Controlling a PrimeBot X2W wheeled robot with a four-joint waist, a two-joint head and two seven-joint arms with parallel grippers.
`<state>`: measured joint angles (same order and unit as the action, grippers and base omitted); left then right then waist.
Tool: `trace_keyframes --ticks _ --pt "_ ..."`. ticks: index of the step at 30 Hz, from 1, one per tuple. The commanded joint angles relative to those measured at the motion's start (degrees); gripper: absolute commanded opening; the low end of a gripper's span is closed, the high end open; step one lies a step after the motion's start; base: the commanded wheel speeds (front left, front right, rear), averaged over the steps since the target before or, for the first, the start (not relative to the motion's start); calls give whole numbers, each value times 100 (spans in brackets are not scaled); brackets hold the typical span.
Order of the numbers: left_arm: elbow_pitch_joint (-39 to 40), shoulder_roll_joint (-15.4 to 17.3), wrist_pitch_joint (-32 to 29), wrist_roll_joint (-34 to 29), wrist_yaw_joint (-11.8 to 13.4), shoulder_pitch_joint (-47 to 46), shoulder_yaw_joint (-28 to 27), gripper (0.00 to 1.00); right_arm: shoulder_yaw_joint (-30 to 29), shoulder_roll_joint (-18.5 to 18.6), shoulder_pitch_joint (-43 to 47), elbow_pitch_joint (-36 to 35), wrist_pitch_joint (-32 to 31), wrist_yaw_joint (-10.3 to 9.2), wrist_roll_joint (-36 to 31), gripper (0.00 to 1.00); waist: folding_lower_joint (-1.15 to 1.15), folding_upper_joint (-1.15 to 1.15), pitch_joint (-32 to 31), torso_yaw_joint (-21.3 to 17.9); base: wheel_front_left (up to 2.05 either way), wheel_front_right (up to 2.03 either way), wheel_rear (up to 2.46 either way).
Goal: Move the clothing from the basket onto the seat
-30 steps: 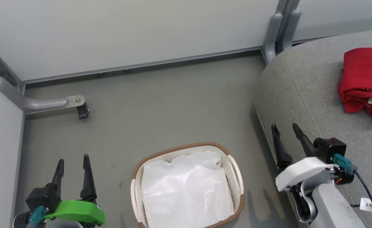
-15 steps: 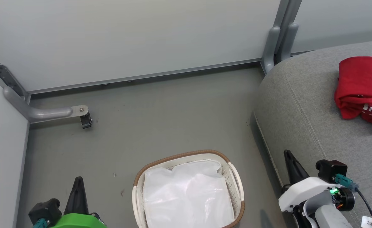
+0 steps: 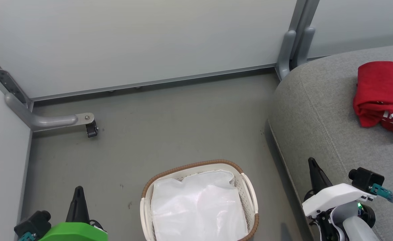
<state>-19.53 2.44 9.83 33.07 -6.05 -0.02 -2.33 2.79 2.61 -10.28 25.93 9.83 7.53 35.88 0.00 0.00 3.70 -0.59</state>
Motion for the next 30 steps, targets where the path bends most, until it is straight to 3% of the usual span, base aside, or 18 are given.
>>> trace_keyframes --ticks 1,30 --pt "108 26 -56 264 -28 -179 -44 0 -54 28 -33 -145 -56 -1 242 0 0 0 -6 1 0 0 0" --pt "285 40 -654 2402 -76 -370 -191 0 -389 33 134 -554 -654 -3 2282 0 0 0 -100 17 0 0 0"
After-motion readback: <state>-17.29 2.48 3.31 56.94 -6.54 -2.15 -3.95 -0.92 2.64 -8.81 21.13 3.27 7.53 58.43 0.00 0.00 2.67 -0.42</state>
